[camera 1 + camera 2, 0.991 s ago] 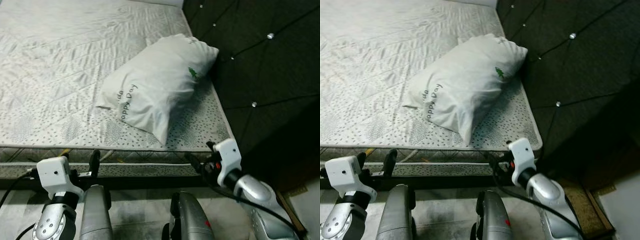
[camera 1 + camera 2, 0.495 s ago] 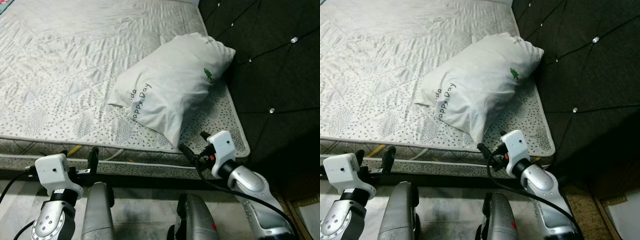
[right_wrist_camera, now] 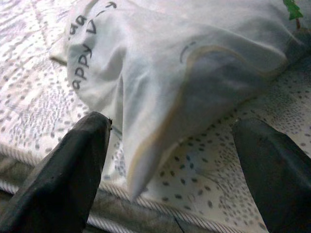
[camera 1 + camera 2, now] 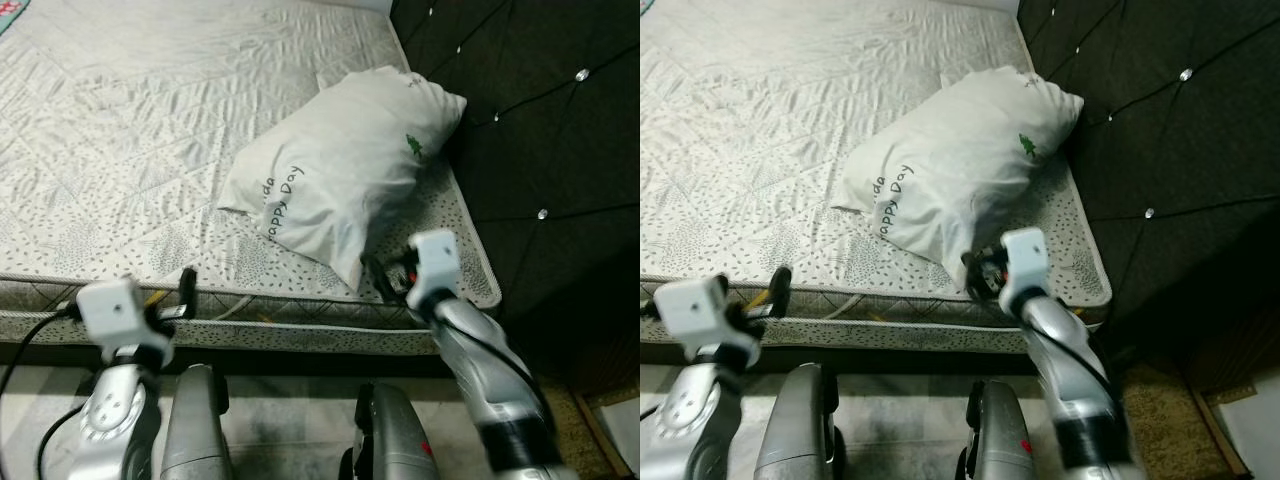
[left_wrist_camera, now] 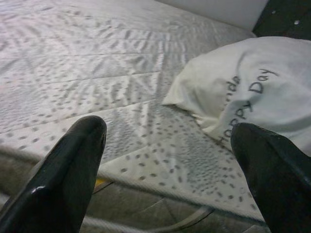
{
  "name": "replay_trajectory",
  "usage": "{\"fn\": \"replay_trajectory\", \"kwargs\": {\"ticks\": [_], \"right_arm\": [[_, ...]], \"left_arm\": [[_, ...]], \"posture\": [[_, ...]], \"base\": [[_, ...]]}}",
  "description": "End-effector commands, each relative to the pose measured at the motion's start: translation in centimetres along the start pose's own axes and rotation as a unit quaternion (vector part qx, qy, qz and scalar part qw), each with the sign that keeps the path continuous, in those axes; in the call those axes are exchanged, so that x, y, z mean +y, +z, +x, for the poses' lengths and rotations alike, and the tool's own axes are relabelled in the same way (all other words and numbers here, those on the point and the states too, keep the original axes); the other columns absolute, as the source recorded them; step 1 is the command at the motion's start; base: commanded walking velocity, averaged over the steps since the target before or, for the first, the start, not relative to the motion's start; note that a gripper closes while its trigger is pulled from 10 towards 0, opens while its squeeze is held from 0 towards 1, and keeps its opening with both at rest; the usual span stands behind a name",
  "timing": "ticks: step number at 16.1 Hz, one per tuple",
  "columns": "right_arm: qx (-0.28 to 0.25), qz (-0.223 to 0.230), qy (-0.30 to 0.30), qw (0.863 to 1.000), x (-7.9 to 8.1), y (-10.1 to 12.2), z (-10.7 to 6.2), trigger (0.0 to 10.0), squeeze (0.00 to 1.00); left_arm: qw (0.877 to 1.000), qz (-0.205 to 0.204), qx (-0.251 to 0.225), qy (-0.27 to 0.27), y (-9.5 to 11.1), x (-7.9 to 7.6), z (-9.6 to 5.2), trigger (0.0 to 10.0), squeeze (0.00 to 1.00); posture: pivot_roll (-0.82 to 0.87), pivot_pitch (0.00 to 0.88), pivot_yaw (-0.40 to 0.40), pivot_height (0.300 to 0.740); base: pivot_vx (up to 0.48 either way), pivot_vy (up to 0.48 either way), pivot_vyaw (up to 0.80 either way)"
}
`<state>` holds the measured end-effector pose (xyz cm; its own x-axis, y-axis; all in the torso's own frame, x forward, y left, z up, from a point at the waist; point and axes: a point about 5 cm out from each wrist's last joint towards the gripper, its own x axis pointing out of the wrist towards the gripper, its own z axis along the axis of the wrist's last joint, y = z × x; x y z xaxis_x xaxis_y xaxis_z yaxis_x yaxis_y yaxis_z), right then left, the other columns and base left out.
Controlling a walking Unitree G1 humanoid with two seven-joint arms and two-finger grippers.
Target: Clean up the room
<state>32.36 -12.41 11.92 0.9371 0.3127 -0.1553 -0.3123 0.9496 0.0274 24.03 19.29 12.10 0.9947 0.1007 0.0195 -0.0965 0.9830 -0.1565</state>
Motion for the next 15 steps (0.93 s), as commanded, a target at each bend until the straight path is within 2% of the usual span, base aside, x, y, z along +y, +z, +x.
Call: {"fn": "replay_trajectory", "kwargs": {"ticks": [1, 3, 8, 10, 13, 15], "right_arm": [[0.008, 0.013, -0.021, 1.000, -0.6, -0.4, 0.1, 10.0, 0.00], [-0.005, 0.014, -0.018, 1.000, 0.2, 0.3, 1.6, 10.0, 0.00], [-0.003, 0.030, -0.010, 0.999, 2.5, 0.1, 3.1, 10.0, 0.00], [-0.008, 0.040, -0.014, 0.999, 3.4, 0.0, 3.6, 10.0, 0.00], [-0.020, 0.057, -0.028, 0.998, 3.3, 0.3, 4.1, 10.0, 0.00], [-0.025, 0.048, -0.019, 0.998, 3.1, 0.5, 4.3, 10.0, 0.00]], "left_arm": [[1.000, -0.001, 0.012, -0.001, -0.3, -0.4, -0.2, 10.0, 0.00], [1.000, -0.002, 0.017, -0.012, -0.3, -0.9, -0.3, 10.0, 0.00], [0.999, -0.006, 0.030, -0.027, -0.4, -1.3, -0.1, 10.0, 0.00], [0.999, -0.016, 0.031, -0.036, -0.5, -2.7, 0.1, 10.0, 0.00], [0.998, -0.017, 0.035, -0.055, -0.6, -3.6, -0.4, 10.0, 0.00], [0.998, -0.021, 0.042, -0.043, -0.7, -2.8, -0.6, 10.0, 0.00]], "posture": [[0.01, 0.201, -0.124, 0.580], [0.03, 0.226, -0.111, 0.580], [0.05, 0.261, -0.091, 0.580], [0.07, 0.269, -0.090, 0.580], [0.07, 0.274, -0.084, 0.580], [0.07, 0.278, -0.087, 0.550]], "base": [[0.000, 0.000, 0.00], [0.000, 0.000, 0.00], [0.000, 0.000, 0.00], [0.000, 0.000, 0.00], [0.000, 0.000, 0.00], [0.000, 0.000, 0.00]]}}
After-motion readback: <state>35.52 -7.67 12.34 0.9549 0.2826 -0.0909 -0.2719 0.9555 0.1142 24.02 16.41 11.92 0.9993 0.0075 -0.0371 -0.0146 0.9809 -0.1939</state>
